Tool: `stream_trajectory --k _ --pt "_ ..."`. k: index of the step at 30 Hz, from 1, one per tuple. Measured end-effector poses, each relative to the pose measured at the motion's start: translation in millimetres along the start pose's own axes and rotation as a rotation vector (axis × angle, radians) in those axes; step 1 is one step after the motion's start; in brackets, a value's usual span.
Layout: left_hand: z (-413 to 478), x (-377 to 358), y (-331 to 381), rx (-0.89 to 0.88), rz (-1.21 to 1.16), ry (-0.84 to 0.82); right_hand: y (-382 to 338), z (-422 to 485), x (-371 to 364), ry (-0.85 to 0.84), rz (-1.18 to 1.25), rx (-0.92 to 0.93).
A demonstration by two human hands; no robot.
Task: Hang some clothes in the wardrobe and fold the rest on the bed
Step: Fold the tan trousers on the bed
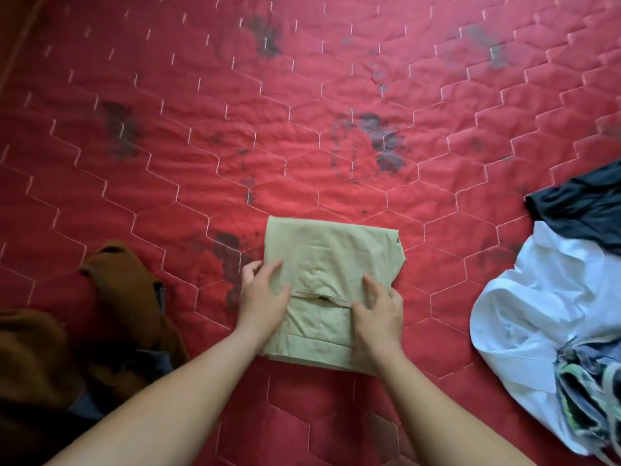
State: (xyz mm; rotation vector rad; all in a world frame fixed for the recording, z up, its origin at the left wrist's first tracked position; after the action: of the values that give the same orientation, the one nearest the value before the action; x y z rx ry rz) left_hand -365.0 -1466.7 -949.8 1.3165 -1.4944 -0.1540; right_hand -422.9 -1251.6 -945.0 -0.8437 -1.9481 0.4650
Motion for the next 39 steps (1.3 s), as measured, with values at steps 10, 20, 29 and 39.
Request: stream_trajectory --k 10,20,29,39 --pt "-36 72 61 0.011 -0.114 -0.408 -58 -36 78 -0.335 0.018 0.07" --pt "-132 235 198 -0.076 0.115 -0.326 -240 -138 197 -0.395 -0.349 0.417" --pt "-300 384 264 -0.007 0.107 -0.004 -385 -278 264 -0.557 -0.441 0.707" --pt "-541 538 215 0.223 0.038 0.397 -500 -530 223 -0.807 -0.678 1.115"
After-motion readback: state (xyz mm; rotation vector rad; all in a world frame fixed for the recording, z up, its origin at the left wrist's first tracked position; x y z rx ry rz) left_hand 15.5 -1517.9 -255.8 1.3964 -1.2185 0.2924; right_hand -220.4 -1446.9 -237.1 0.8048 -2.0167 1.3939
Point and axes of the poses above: each hand's wrist, its own z-axis towards the middle knuckle, its own x-axis out of the back of the hand, y = z × x, the point moved 3 cm from there along z, towards the middle knuckle, and after that the axes turned 1 degree about -y, right-handed, at the moved point
